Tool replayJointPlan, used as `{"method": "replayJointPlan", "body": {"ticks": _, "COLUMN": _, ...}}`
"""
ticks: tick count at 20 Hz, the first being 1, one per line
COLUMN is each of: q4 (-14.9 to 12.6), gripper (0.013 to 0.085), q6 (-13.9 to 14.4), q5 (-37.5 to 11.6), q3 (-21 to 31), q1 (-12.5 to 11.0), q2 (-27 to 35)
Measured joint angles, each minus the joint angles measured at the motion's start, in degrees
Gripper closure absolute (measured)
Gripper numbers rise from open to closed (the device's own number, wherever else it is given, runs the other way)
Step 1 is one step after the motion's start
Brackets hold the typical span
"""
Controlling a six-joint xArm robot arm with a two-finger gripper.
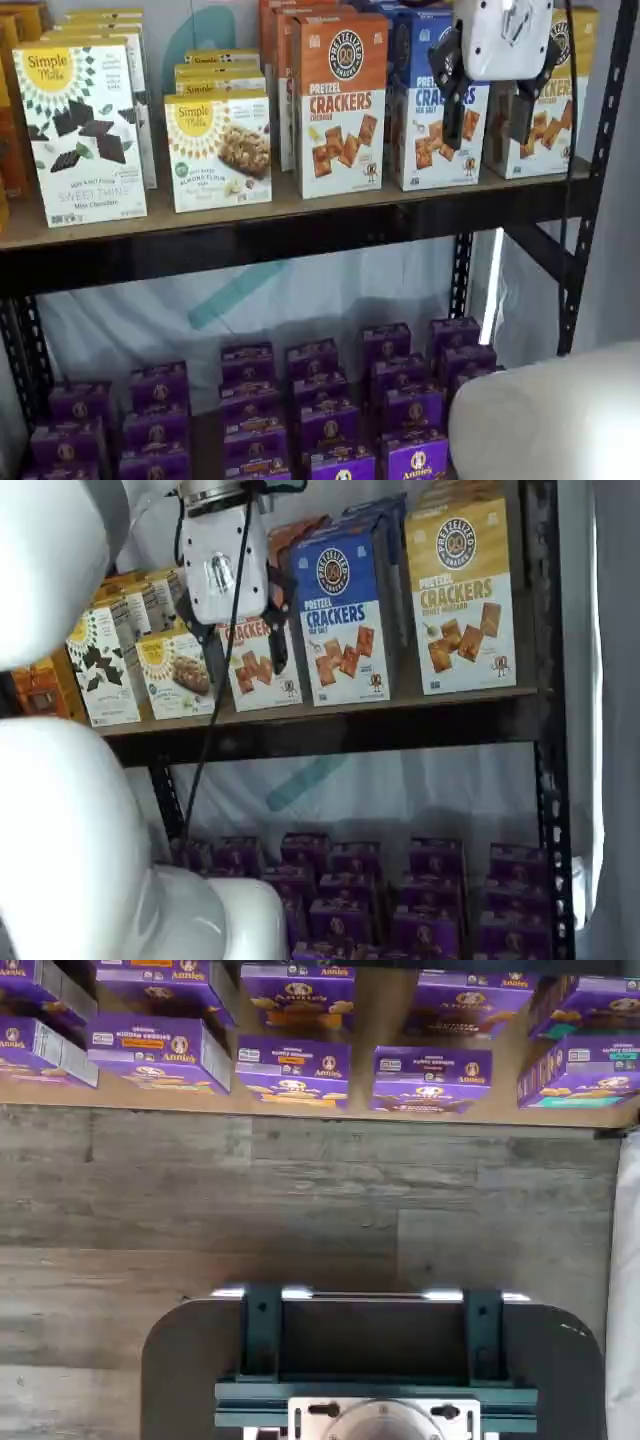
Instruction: Retrieve the yellow and white box located on the top shelf, the sixth one from the left
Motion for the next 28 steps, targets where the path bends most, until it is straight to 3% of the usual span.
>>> {"method": "replayJointPlan", "body": {"ticks": 3, "q4": 0.66, "gripper": 0.013, "q6": -0.17, "q5": 2.66, "q3": -1.38, "q1": -0.54, "q2": 1.61}}
{"method": "replayJointPlan", "body": {"ticks": 8, "q4": 0.16, "gripper": 0.013, "q6": -0.37, "q5": 2.48, "q3": -1.42, "q1": -0.47, "q2": 1.77}}
{"method": "replayJointPlan", "body": {"ticks": 13, "q4": -5.99, "gripper": 0.013, "q6": -1.49, "q5": -2.73, "q3": 0.41, "q1": 0.81, "q2": 0.3}}
{"method": "replayJointPlan", "body": {"ticks": 21, "q4": -5.58, "gripper": 0.013, "q6": -10.19, "q5": -7.31, "q3": 1.34, "q1": -8.5, "q2": 1.04}}
{"method": "replayJointPlan", "body": {"ticks": 28, "q4": -4.65, "gripper": 0.013, "q6": -17.76, "q5": -14.87, "q3": 2.05, "q1": -16.99, "q2": 1.74}}
